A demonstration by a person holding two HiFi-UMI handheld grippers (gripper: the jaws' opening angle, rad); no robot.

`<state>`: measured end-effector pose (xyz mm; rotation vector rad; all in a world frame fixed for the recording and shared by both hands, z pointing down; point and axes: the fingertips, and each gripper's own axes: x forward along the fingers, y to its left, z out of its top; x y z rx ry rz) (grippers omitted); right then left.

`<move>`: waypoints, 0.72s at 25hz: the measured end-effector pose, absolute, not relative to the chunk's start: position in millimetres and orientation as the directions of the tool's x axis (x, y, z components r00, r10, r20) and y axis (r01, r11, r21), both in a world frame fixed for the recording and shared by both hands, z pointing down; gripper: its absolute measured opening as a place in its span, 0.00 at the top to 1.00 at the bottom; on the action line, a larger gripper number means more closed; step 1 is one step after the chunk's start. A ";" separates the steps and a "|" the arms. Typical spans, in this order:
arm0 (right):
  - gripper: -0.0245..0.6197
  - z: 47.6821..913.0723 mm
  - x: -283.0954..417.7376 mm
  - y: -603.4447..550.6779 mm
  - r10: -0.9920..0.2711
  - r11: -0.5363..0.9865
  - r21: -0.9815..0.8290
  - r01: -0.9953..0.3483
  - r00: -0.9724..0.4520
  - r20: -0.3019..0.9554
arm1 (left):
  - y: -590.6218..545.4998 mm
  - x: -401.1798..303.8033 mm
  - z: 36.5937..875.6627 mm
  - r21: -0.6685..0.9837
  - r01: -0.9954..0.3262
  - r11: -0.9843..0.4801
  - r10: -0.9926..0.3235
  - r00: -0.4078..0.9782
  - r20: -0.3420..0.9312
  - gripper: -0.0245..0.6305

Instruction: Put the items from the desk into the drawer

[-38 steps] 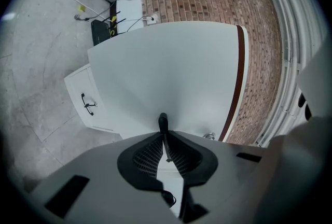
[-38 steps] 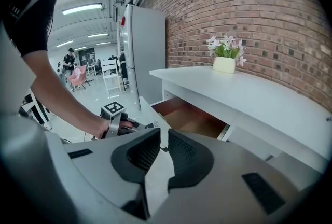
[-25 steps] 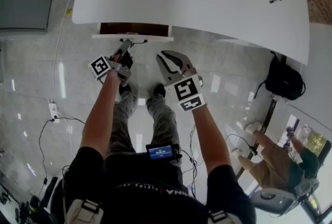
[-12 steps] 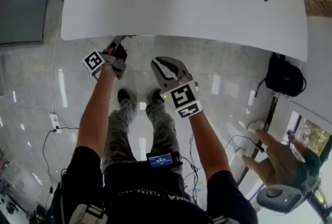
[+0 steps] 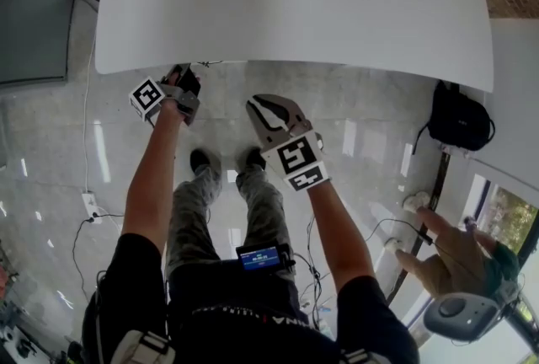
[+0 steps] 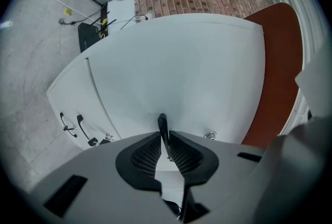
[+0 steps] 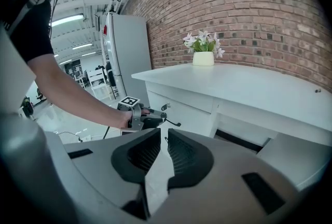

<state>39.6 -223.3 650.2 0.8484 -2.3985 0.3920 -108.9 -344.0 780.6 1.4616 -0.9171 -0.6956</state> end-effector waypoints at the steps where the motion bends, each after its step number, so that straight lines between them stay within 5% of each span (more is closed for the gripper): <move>1: 0.88 648.2 39.5 -221.1 -0.483 0.757 -0.085 -0.648 -0.643 0.595 | -342.2 -109.8 781.4 0.989 -0.145 0.032 -0.853 0.511 0.103 0.89; 9: 0.88 626.4 35.9 -198.2 -0.474 0.770 -0.075 -0.634 -0.646 0.599 | -321.6 -124.5 790.1 0.967 -0.230 0.109 -0.826 0.520 0.217 0.79; 18: 0.88 587.8 33.7 -185.6 -0.477 0.777 -0.053 -0.627 -0.641 0.601 | -254.8 -120.3 747.1 0.816 -0.577 -0.033 -0.705 0.592 0.390 0.80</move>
